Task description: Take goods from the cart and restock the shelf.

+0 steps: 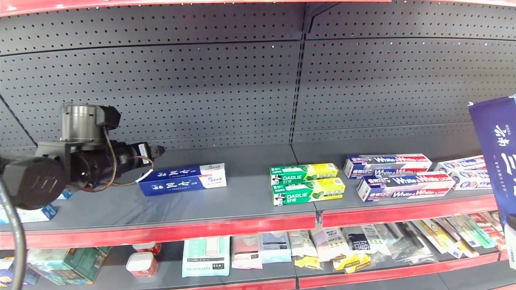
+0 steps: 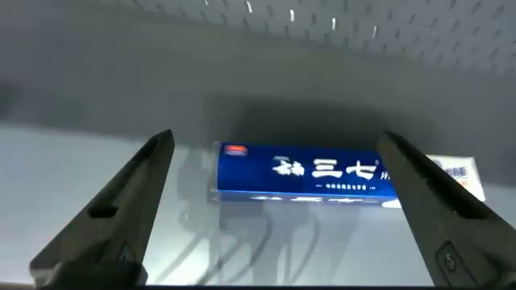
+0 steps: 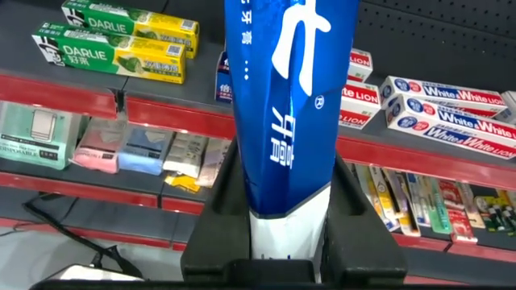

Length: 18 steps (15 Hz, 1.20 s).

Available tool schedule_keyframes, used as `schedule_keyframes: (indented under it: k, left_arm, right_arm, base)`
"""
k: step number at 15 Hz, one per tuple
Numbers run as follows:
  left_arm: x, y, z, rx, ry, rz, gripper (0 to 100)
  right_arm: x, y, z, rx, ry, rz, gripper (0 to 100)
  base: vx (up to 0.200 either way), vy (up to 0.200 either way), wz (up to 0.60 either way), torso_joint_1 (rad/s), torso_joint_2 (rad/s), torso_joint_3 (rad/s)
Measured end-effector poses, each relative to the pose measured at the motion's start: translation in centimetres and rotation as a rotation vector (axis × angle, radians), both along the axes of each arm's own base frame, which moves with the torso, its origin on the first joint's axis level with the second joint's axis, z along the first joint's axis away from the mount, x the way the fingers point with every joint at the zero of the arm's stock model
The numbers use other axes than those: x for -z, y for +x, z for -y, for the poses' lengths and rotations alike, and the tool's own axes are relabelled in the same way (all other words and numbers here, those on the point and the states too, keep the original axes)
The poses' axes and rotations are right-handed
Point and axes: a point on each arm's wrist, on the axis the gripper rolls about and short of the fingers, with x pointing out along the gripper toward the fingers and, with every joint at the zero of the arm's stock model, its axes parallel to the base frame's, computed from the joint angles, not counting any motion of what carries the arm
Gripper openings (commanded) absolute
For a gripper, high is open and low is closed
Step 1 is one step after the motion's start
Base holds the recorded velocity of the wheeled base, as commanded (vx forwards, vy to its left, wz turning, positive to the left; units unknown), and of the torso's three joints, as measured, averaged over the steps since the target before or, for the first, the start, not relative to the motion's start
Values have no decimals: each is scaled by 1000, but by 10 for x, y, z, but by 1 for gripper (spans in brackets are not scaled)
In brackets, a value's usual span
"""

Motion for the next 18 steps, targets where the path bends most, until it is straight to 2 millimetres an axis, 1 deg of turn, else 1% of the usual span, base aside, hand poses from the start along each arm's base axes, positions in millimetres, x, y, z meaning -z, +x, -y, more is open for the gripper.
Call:
schedule_keyframes:
  k: [1, 4, 6, 9, 12, 13, 16, 18]
  left_arm:
    - [1, 9, 2, 1, 2, -26, 100]
    - [5, 35, 11, 0, 10, -34, 100]
    - [11, 47, 19, 10, 18, -54, 100]
    - [12, 65, 35, 37, 10, -56, 100]
    - [19, 66, 55, 84, 32, -160, 100]
    - [17, 68, 59, 94, 33, -156, 100]
    - [17, 75, 64, 96, 34, -147, 100]
    - [20, 76, 69, 93, 46, -150, 100]
  right_arm:
    - [1, 0, 0, 0, 0, -1, 0]
    - [3, -1, 0, -3, -2, -7, 0]
    - [3, -1, 0, -5, -4, -8, 0]
    - [3, -1, 0, -5, -4, -7, 0]
    - [4, -2, 0, -4, -4, -7, 0]
    - [4, -2, 0, -4, -5, -6, 0]
    - [4, -3, 0, -4, -4, -5, 0]
    - [5, -3, 0, -4, -4, -8, 0]
  base:
    - [0, 0, 0, 0, 0, 0]
    - [0, 0, 0, 0, 0, 0]
    - [0, 0, 0, 0, 0, 0]
    - [0, 0, 0, 0, 0, 0]
    - [0, 0, 0, 0, 0, 0]
    - [0, 0, 0, 0, 0, 0]
    - [0, 0, 0, 0, 0, 0]
    - [0, 0, 0, 0, 0, 0]
